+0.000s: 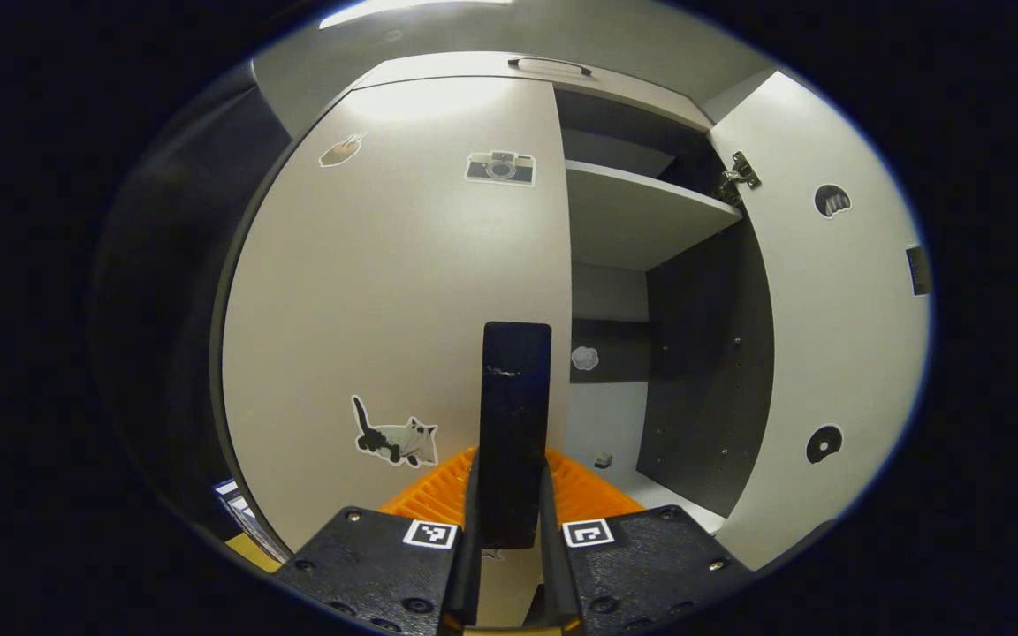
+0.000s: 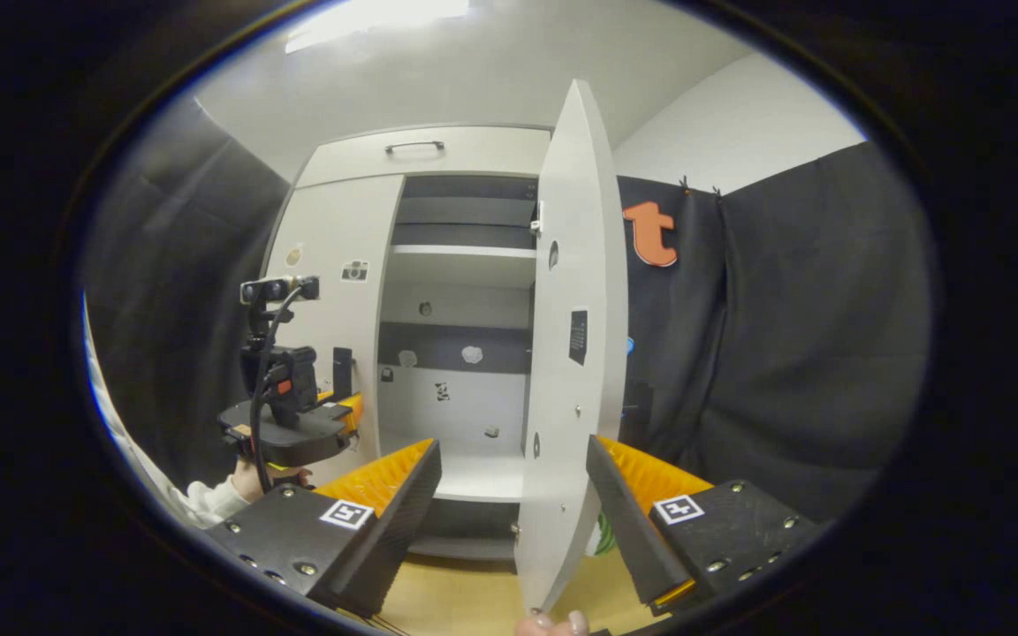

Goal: Open the right door of the double-door shoe cabinet with the right hand, and open the left door with the left hand.

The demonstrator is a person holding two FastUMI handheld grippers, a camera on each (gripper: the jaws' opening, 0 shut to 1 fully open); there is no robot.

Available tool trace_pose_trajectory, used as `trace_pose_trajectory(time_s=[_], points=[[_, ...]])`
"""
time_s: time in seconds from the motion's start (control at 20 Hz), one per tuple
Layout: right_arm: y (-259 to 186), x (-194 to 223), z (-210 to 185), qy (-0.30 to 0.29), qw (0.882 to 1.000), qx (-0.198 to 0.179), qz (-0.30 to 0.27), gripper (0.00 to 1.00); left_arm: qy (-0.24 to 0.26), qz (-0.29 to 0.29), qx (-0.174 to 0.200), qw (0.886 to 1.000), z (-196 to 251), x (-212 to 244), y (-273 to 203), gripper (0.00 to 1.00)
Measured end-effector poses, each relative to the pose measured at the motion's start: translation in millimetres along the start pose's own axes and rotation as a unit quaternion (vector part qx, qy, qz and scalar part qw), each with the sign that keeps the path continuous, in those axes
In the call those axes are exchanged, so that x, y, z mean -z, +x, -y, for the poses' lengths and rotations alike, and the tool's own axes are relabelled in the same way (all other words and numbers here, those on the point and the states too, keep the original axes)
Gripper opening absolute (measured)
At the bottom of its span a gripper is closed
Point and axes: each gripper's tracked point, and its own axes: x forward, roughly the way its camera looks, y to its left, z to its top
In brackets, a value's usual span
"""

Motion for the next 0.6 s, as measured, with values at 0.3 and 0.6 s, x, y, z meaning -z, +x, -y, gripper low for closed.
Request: trace_pose_trajectory(time_s=[0.3,0.6], points=[[-2.1,-2.9,3.0,-0.002,1.0,-0.012,0.003,0.99,-0.008,-0.014,0.008,1.0,0.2,0.5,-3.9,0.22],[-2.0,-10.7,-8.3,-0.007,0.998,-0.057,0.018,0.99,-0.02,-0.022,0.022,0.999,-2.1,-6.4,-28.1,0.22]])
